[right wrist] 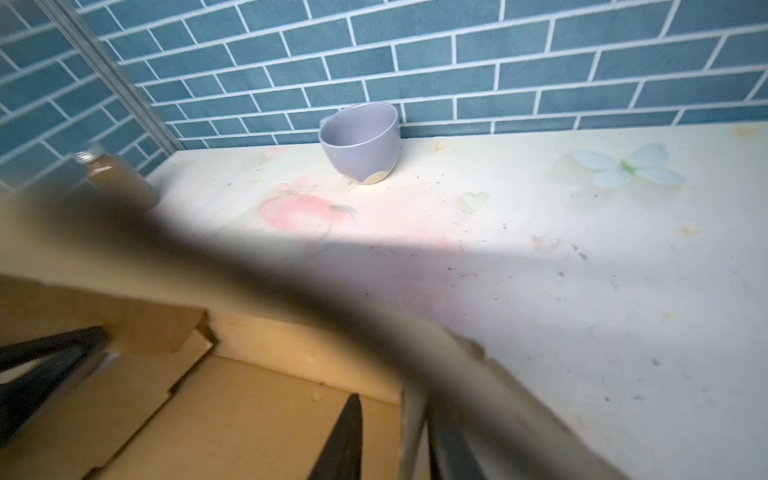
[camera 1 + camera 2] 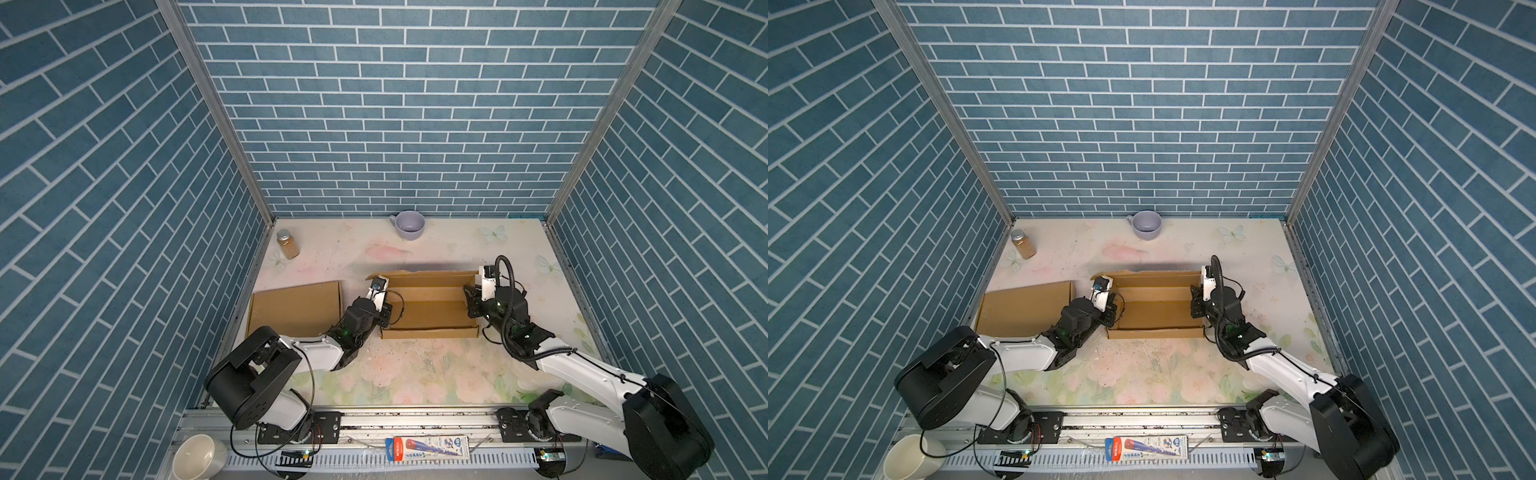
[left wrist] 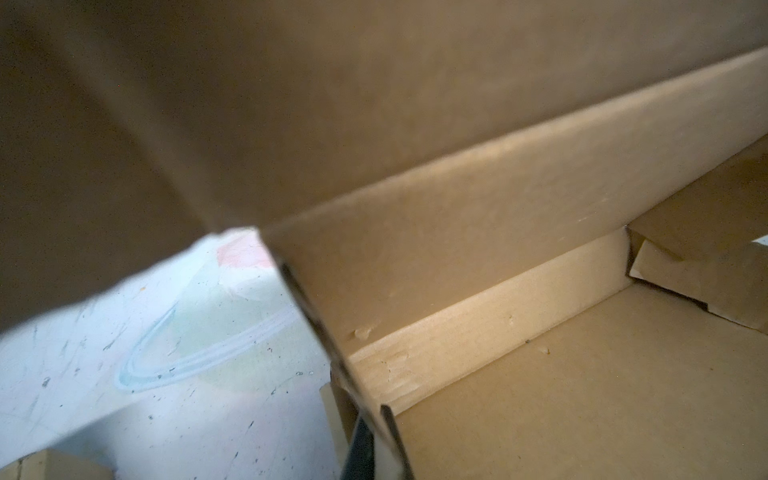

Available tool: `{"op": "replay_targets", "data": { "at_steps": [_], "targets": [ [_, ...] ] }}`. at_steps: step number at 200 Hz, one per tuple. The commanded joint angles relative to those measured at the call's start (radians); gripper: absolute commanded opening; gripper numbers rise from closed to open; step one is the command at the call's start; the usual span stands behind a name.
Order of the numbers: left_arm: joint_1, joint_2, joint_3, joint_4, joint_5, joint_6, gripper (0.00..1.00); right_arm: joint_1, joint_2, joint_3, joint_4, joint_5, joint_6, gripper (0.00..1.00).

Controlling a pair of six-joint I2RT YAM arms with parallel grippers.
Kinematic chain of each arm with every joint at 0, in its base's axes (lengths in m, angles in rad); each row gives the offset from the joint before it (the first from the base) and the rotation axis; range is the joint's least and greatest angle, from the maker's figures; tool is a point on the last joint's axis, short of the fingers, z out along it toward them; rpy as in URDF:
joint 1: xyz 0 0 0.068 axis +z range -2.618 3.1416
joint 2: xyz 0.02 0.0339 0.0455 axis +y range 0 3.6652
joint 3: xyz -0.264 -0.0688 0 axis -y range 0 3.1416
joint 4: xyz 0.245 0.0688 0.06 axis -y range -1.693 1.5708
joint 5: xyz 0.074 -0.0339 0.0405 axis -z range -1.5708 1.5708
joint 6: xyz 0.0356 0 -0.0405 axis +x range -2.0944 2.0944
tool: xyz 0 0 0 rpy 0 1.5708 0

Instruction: Fold the paper box

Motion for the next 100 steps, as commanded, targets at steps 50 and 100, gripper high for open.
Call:
{"op": "replay_targets", "data": {
  "at_steps": [50, 100],
  "targets": [
    [-0.024, 0.032, -0.045, -0.045, 0.024, 0.055, 0.00, -0.126, -0.328, 0.189, -0.638, -0.362, -0.129, 0.55],
    [-0.024, 0.075, -0.061, 0.036, 0.017, 0.085, 0.00, -0.154, -0.221, 0.548, -0.951, -0.502, -0.228, 0.56]
  ]
}}
